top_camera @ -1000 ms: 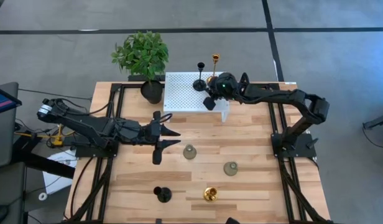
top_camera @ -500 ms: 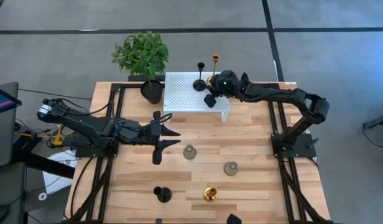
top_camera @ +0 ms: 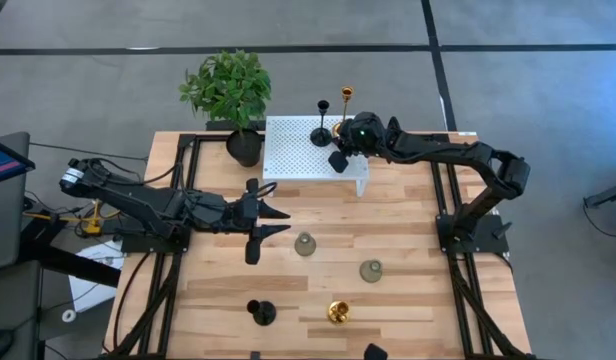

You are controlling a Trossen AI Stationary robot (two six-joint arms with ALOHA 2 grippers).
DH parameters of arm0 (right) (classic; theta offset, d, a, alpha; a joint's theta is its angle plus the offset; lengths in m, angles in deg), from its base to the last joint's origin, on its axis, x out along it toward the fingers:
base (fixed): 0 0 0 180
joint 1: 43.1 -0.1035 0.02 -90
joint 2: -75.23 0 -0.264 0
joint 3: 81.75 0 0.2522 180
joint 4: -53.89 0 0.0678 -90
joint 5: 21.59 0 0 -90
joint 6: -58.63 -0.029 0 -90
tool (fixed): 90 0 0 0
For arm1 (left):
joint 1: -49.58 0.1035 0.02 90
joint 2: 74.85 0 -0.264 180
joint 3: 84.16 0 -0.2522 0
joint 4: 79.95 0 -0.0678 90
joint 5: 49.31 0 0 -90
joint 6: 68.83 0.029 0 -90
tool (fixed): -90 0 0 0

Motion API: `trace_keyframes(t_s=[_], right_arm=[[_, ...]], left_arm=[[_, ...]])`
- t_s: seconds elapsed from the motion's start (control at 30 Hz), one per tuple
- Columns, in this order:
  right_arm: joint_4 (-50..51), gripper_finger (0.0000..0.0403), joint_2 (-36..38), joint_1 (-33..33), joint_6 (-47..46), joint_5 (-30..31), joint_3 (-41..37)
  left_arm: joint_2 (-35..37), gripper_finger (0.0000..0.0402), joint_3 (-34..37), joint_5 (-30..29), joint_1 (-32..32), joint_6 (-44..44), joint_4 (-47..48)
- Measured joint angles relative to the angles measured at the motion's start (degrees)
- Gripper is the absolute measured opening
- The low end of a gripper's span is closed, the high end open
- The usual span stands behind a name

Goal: Pick & Place candle stick holders
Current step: Put the top black candle holder on the shelf

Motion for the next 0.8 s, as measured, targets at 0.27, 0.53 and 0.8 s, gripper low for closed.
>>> trace_keyframes(t_s=[0.27,0.53,0.8], right_arm=[[-1.3,0.0,0.0,0.4,0.7,-3.0,0.0],[-1.0,0.0,0.0,0.0,-1.4,-9.3,1.0],[-0.9,0.0,0.0,-4.0,-1.6,-9.2,3.0]], left_arm=[[0.0,0.0108,0.0,0.0,0.0,0.0,0.0],[0.0,0.0108,0.0,0.0,0.0,-0.1,0.0],[0.0,0.0108,0.0,0.0,0.0,-0.1,0.0]])
